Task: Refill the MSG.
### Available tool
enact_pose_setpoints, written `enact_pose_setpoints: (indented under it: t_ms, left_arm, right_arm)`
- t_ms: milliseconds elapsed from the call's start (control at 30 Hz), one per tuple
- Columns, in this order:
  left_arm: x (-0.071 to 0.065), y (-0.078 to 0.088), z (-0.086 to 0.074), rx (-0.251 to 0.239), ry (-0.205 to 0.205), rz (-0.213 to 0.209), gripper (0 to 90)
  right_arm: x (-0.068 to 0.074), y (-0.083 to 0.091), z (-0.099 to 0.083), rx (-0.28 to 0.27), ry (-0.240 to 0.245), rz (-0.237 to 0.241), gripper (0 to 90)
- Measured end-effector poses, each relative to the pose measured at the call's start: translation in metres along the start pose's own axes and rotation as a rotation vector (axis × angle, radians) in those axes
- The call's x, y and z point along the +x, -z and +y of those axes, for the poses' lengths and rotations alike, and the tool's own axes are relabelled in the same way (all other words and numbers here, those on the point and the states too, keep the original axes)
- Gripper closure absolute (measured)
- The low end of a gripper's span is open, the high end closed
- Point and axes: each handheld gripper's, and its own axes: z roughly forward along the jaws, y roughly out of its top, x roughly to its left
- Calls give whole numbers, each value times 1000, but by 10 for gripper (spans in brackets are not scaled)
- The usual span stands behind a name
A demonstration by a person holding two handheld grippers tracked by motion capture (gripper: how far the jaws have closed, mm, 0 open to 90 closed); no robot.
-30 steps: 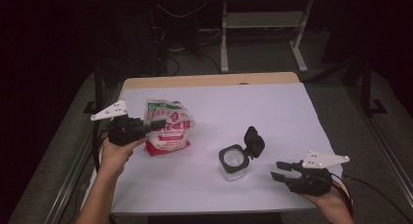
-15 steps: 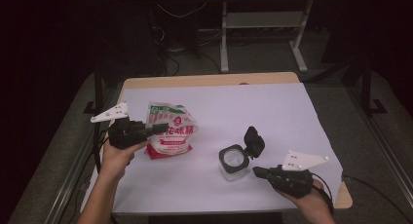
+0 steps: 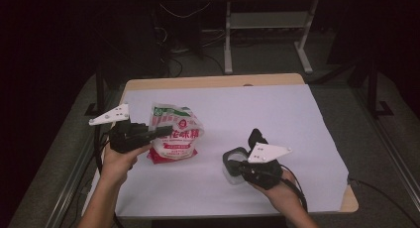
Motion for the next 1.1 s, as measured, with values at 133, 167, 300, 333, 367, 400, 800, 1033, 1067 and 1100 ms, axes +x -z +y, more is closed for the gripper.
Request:
enact_pose_setpoints:
  t_ms: [133, 167, 300, 333, 367, 400, 800, 1033, 1067, 1100]
  left_arm:
    - [-4, -1, 6, 0, -5, -16, 900]
    - [-5, -2, 8, 0, -8, -22, 900]
    - [-10, -4, 15, -8, -24, -44, 900]
    - [-12, -5, 16, -10, -26, -45, 900]
    - [-14, -5, 18, -9, -30, -49, 900]
    - [-15, -6, 19, -10, -31, -50, 900]
    - [-29, -8, 30, -18, -48, -83, 900]
    - [-33, -11, 34, -12, -58, -89, 900]
    - [-34, -12, 35, -13, -58, -93, 900]
    - [-35, -13, 36, -11, -58, -99, 900]
  right_arm:
    - [0, -14, 7, 4, 9, -12, 899]
    - [1, -17, 9, 6, 11, -15, 899]
    - [4, -29, 16, 7, 21, -21, 899]
    - [4, -32, 17, 7, 23, -26, 899]
    - [4, -35, 19, 5, 24, -35, 899]
    - [4, -38, 21, 5, 25, -38, 899]
    - [10, -59, 32, -28, 40, -78, 899]
    - [19, -64, 32, -59, 66, -100, 899]
    - [21, -65, 32, -61, 68, -98, 899]
    - [23, -65, 31, -71, 76, -97, 899]
